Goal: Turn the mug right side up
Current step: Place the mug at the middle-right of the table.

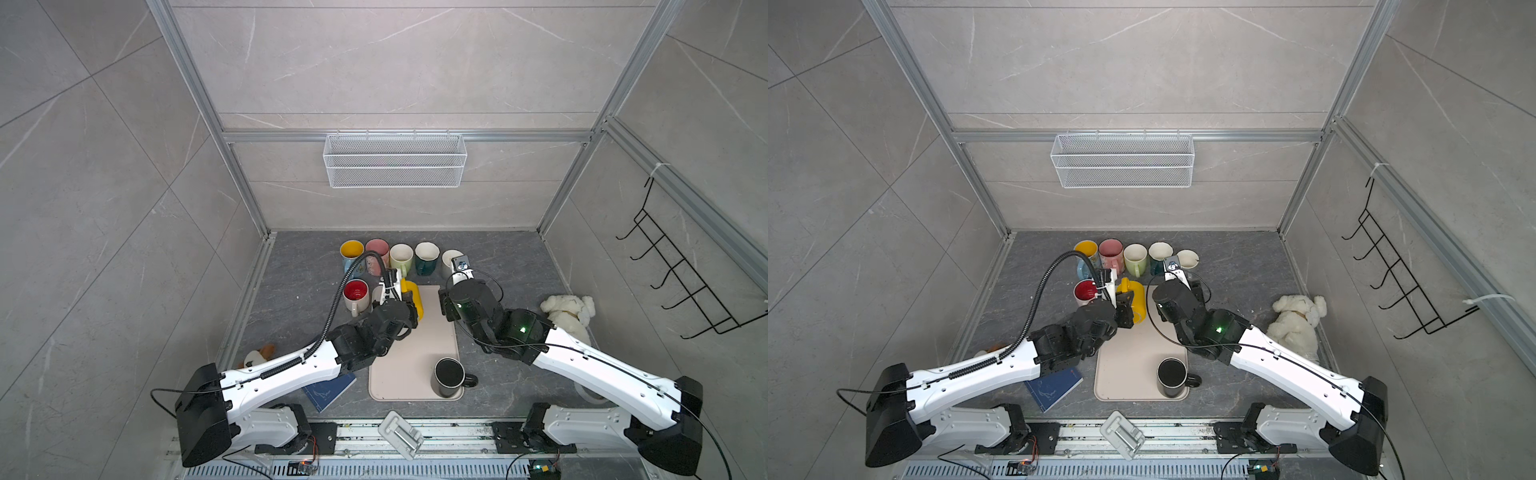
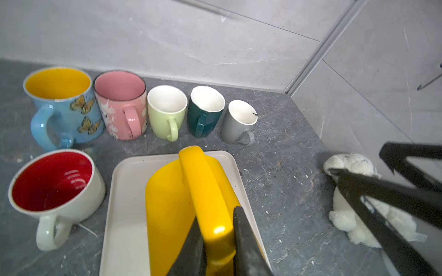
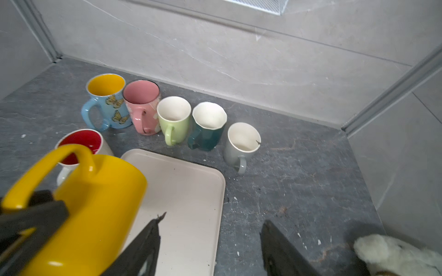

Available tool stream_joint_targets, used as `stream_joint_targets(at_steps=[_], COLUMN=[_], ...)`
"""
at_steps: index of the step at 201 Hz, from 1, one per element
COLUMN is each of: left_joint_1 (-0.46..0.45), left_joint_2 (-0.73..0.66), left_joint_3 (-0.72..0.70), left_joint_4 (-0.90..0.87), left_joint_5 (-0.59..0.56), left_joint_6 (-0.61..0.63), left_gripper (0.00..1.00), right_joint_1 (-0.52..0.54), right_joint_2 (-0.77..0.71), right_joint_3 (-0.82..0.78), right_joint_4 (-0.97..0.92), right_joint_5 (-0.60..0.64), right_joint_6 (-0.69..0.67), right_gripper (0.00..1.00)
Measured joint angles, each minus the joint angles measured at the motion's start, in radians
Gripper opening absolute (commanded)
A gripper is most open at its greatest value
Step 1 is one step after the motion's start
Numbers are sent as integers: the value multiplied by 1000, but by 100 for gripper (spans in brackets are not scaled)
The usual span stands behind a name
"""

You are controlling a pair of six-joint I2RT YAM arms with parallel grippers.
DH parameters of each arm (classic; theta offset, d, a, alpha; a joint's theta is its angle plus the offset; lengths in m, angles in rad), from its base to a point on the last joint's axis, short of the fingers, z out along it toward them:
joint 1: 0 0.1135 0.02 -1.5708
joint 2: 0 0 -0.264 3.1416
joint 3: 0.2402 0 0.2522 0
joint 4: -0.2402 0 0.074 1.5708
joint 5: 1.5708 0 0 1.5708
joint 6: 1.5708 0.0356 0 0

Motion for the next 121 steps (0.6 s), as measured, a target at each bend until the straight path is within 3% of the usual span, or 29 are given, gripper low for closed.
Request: stream_joint_targets(at_steps=[70,121], left_joint_1=[-126,-166], left_joint_2=[146,302], left_joint_3=[41,92], left_joint_4=[406,877], left_joint_5=[-236,-358], left_joint_6=[666,1148], left_gripper=[0,0], right_joint_1=[-94,-232], right_joint_2=[-3,8], right_joint_3=[217,307], right_joint_4=[-134,-223], right_joint_5=[-256,-445], right_joint_6=[-20,-8], right_gripper=[71,73])
